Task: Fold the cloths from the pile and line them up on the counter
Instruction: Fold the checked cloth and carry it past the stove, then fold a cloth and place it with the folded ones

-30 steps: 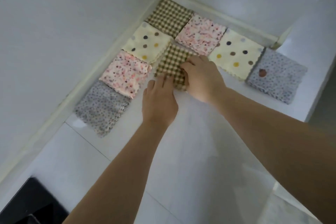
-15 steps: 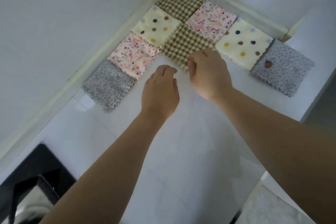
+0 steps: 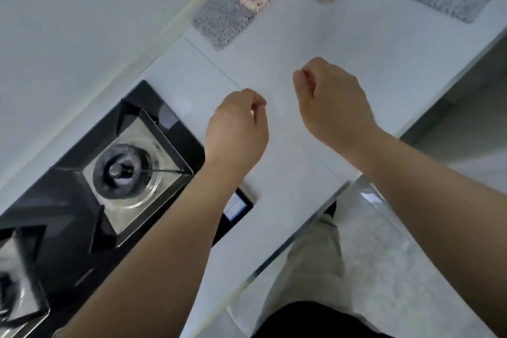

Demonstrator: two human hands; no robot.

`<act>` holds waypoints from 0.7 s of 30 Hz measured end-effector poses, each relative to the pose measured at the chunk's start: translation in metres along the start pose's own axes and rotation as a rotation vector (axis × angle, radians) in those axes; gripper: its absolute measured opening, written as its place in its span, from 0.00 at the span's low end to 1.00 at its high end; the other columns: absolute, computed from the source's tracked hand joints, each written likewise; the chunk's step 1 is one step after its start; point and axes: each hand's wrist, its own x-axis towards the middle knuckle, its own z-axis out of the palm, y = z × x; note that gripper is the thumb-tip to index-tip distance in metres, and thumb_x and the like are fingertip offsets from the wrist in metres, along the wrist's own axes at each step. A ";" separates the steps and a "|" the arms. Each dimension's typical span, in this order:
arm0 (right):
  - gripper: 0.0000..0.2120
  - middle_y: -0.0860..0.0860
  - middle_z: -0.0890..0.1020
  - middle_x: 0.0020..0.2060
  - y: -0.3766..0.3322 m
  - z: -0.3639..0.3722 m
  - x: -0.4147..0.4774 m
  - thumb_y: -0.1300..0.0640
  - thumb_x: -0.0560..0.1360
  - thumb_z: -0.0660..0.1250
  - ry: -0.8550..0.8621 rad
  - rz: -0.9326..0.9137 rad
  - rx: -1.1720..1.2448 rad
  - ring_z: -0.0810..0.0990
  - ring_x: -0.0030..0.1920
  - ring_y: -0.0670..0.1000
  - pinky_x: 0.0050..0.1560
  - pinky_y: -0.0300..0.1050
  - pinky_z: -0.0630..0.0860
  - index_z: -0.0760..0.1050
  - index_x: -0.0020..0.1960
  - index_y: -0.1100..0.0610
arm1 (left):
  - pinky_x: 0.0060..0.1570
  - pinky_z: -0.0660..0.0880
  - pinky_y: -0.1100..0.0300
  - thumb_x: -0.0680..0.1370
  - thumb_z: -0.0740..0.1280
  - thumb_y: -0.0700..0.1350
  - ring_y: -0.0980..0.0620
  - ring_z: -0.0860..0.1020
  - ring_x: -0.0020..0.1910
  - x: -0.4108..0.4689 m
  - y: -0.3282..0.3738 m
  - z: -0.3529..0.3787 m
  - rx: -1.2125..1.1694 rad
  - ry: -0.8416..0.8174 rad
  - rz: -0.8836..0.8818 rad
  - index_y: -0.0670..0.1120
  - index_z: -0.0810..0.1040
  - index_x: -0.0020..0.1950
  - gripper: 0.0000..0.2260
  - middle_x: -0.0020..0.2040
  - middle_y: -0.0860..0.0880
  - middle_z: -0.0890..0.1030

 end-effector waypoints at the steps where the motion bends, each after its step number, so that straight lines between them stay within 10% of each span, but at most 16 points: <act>1: 0.13 0.52 0.77 0.42 -0.008 0.002 -0.024 0.49 0.84 0.53 -0.011 -0.007 0.007 0.75 0.42 0.54 0.42 0.50 0.73 0.70 0.49 0.56 | 0.44 0.76 0.58 0.81 0.62 0.46 0.54 0.77 0.38 -0.024 -0.007 -0.006 -0.002 0.024 0.006 0.51 0.78 0.55 0.07 0.51 0.54 0.80; 21: 0.12 0.48 0.74 0.33 -0.249 0.145 -0.361 0.49 0.84 0.55 -0.203 -0.366 0.217 0.73 0.33 0.46 0.31 0.37 0.62 0.68 0.45 0.53 | 0.39 0.72 0.66 0.80 0.63 0.45 0.58 0.76 0.37 -0.401 -0.230 -0.169 0.187 0.250 -0.190 0.49 0.78 0.50 0.05 0.38 0.57 0.79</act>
